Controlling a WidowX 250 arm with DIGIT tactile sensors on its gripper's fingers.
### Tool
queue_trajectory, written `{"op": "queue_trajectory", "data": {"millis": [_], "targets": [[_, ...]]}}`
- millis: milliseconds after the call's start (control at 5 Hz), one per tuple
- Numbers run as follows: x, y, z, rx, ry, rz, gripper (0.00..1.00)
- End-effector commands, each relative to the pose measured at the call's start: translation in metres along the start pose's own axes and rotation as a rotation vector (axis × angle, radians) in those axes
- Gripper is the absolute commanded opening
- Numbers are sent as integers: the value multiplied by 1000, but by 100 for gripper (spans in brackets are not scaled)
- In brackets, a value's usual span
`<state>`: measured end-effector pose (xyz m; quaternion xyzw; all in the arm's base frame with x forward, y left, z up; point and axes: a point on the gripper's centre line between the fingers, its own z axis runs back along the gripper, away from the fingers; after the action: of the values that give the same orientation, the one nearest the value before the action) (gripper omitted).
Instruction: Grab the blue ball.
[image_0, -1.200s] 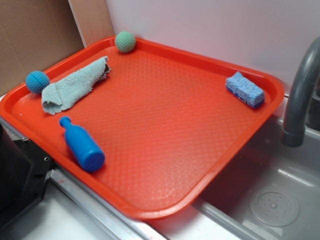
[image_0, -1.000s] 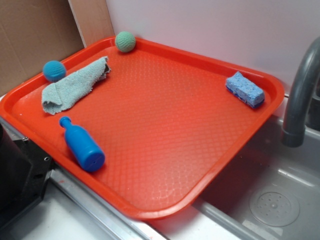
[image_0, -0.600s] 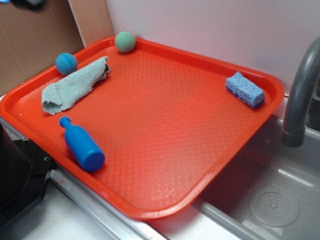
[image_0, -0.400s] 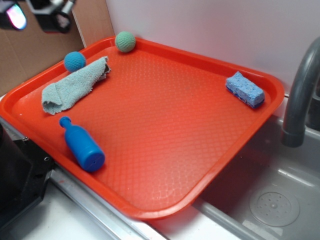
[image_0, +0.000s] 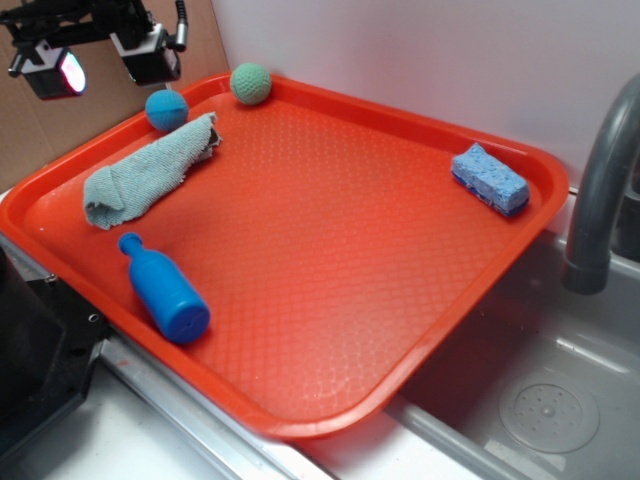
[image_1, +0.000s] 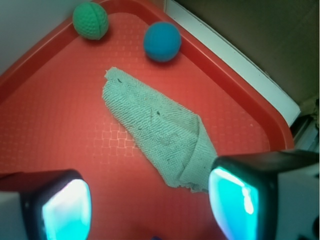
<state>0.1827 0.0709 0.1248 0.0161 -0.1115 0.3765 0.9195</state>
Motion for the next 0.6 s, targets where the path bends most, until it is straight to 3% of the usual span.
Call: {"op": "queue_trajectory", "data": {"millis": [0,200,400], "targets": [[20,3,-16,87,-138,139,100],[54,-16,-41,59,-252,200,100],[70,-19,-58,50,-307,246,100]]}}
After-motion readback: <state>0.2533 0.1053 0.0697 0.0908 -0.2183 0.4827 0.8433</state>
